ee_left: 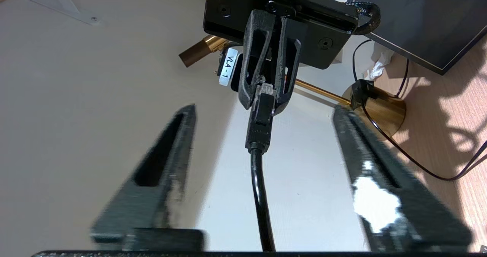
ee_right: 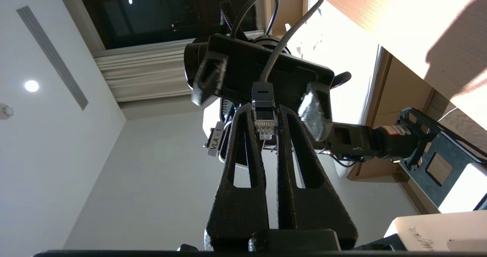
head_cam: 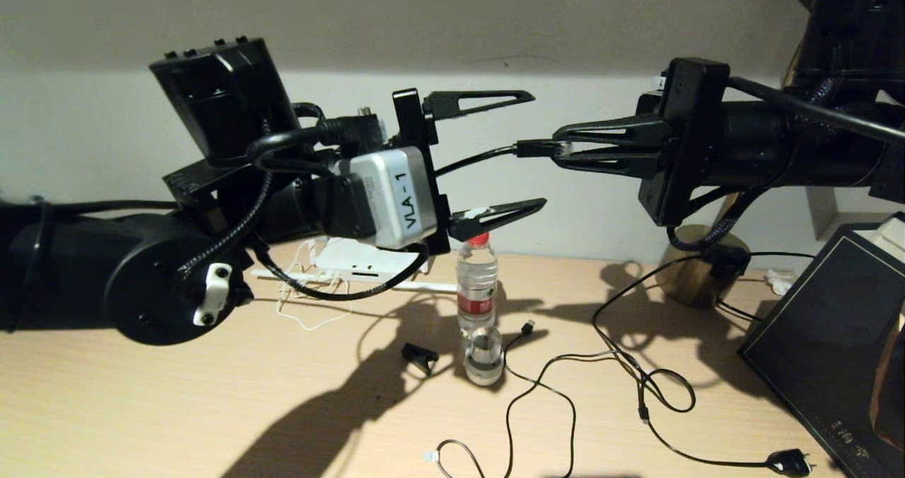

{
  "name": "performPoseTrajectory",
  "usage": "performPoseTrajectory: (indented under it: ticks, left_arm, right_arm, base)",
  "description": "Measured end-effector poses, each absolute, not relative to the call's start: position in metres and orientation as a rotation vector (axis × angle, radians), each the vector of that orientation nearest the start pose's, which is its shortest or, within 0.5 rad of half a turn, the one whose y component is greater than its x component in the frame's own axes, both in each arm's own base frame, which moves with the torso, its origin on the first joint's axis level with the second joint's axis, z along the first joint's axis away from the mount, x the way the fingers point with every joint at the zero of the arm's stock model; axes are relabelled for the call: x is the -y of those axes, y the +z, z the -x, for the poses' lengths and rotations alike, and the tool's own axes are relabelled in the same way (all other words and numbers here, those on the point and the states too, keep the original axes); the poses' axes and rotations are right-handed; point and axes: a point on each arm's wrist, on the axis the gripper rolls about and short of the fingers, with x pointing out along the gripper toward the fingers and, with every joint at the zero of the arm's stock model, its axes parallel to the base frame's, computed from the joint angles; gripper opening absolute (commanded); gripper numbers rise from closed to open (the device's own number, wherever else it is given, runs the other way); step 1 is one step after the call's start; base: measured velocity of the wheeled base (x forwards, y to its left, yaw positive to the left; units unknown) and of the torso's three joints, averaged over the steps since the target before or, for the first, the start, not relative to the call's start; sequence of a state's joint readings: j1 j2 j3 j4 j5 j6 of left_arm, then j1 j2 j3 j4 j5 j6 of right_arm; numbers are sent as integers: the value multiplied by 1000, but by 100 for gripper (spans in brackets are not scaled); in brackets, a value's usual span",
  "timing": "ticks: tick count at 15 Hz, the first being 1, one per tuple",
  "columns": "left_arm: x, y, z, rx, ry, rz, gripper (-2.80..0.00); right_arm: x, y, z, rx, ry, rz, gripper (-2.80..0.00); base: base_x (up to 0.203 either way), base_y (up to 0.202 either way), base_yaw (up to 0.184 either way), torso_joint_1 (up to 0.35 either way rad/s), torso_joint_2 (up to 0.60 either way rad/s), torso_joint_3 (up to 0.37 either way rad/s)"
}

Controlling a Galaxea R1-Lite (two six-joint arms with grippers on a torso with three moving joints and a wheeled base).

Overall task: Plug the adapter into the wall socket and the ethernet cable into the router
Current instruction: Align cable and router interface

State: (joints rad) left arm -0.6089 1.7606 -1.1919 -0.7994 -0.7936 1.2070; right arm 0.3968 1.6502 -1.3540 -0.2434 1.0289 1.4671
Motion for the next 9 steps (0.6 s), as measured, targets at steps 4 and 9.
performPoseTrajectory:
  ticks: [4,9]
  left_arm:
    - [207,285,-269,1051,-1066,-1011,0]
    - [207,284,-270,1048,-1067,-1011,-280]
  right_arm:
    - [-135,317,-271,-1074,1111,-1207,-280]
    - [-135,316,-271,-1075,1109,-1208,-280]
  base:
    - [0,0,0,0,0,0]
    - [0,0,0,0,0,0]
